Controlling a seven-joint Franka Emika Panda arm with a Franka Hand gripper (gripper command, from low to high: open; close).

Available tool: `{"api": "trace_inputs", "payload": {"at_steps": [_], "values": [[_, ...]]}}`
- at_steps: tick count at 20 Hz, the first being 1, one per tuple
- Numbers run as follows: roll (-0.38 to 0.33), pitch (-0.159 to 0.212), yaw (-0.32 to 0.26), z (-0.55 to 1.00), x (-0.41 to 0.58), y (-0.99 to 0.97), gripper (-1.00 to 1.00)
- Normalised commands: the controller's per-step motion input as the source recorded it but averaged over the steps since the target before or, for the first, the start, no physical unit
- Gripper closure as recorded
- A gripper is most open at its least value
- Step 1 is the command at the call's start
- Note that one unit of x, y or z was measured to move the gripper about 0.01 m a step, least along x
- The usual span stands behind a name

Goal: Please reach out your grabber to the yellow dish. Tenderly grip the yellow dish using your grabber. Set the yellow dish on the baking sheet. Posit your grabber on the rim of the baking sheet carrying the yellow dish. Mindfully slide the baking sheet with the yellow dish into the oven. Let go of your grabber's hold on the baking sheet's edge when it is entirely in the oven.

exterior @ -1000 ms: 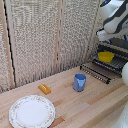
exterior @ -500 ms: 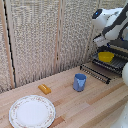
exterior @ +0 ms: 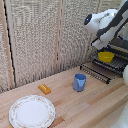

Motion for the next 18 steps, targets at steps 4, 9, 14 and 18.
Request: {"api": "trace_inputs", "payload": {"at_steps": [4, 9, 14, 18], "values": [[-0.25, 0.13, 0.14, -0.04, 0.205, 0.34, -1.0], [-0.253, 0.132, 0.143, -0.05, 0.195, 0.32, -1.0], [-0.319, 0.056, 0.219, -0.34, 0.181, 0.05, -1.0], [-0.321, 0.006, 0.274, -0.49, 0.245, 0.0, -1.0]]}}
